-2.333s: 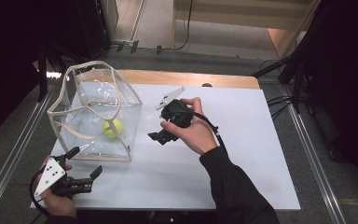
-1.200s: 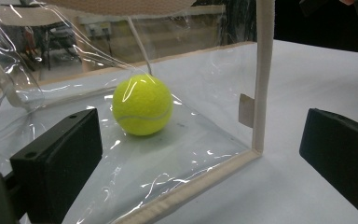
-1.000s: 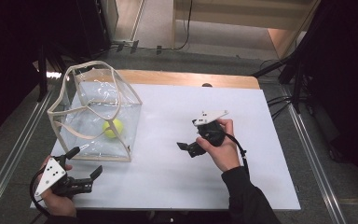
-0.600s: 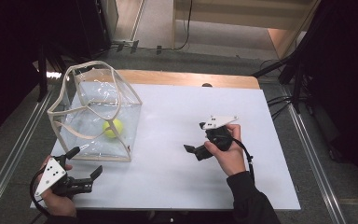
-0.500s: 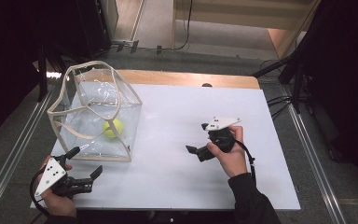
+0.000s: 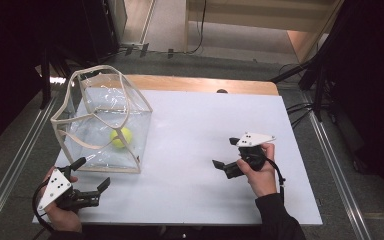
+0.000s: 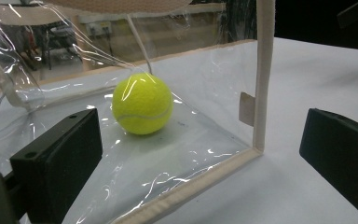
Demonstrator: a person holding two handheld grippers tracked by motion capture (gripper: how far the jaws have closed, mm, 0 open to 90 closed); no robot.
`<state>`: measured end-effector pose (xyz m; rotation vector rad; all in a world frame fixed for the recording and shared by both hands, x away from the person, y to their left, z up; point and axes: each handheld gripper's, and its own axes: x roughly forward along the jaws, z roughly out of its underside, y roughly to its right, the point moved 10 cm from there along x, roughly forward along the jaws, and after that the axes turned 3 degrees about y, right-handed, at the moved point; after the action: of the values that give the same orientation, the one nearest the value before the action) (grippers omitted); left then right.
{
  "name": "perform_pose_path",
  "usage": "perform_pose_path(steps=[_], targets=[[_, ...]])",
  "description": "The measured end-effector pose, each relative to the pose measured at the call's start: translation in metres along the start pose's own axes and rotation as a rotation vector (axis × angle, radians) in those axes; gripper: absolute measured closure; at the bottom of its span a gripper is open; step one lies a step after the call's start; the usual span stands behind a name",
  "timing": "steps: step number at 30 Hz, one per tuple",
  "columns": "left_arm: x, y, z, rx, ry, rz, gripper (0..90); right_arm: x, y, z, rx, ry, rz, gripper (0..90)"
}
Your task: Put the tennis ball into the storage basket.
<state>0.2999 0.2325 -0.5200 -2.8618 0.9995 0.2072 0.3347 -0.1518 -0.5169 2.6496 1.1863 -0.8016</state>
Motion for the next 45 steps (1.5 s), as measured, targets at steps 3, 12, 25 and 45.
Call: perform_pose_path(steps=[3,12,25,45], targets=[[0.000,0.000,0.000,0.007,-0.004,0.001,0.0,-0.004,0.003,0.006,0.006,0.001,0.009,0.0],[0.000,0.000,0.000,0.008,-0.004,0.001,0.0,-0.014,0.010,0.027,0.051,0.007,0.029,0.0],[0.000,0.000,0.001,0.009,-0.009,0.000,0.0,-0.030,0.021,0.052,0.102,0.032,0.075,0.0],[-0.001,0.000,0.000,0.013,-0.001,-0.002,0.0,-0.068,0.040,0.082,0.148,0.071,0.151,0.0]])
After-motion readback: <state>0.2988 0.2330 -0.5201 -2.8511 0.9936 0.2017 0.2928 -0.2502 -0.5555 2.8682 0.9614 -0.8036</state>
